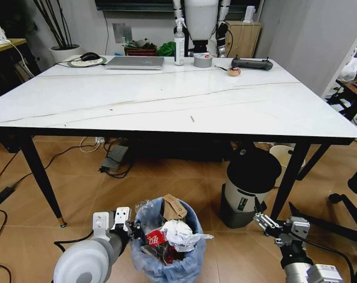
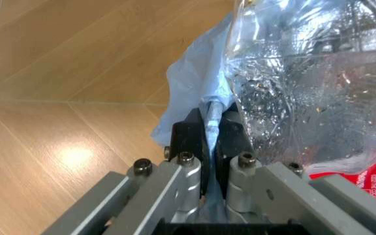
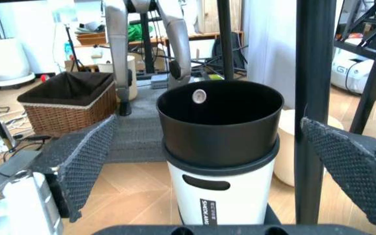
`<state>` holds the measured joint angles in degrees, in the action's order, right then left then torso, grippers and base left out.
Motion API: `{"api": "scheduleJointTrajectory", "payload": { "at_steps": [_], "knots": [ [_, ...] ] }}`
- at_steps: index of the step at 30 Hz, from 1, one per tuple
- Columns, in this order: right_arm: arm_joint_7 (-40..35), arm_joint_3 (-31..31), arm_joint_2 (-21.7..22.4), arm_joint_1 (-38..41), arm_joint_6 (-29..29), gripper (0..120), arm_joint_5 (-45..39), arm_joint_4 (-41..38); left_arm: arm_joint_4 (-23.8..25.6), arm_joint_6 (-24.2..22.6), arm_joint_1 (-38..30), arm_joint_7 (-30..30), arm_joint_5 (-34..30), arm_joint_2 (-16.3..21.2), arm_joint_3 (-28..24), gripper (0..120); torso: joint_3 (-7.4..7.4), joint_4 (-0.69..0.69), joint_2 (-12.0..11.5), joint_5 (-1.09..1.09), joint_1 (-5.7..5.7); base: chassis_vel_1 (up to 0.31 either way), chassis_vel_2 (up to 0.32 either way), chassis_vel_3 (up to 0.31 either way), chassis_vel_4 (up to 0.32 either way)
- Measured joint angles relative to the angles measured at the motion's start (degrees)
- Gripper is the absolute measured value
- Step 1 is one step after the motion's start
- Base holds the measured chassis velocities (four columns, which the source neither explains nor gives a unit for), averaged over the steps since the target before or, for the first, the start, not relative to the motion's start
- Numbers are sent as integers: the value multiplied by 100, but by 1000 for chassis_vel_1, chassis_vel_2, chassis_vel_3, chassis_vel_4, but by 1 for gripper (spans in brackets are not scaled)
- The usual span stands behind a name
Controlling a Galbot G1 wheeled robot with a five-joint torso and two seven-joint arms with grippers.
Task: Pick up the trash bin and place the trash from the table into it.
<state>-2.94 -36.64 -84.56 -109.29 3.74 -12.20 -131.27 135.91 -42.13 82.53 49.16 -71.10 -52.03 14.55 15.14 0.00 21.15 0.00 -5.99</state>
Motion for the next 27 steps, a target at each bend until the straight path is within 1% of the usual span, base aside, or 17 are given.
{"api": "scheduleJointTrajectory", "payload": {
  "at_steps": [27],
  "knots": [
    [2,36,-42,21,23,100,78,-16,14,0,7,-9,20,21,4,0,-420,0,-612,0,192,0,0,0,0]
  ]
}}
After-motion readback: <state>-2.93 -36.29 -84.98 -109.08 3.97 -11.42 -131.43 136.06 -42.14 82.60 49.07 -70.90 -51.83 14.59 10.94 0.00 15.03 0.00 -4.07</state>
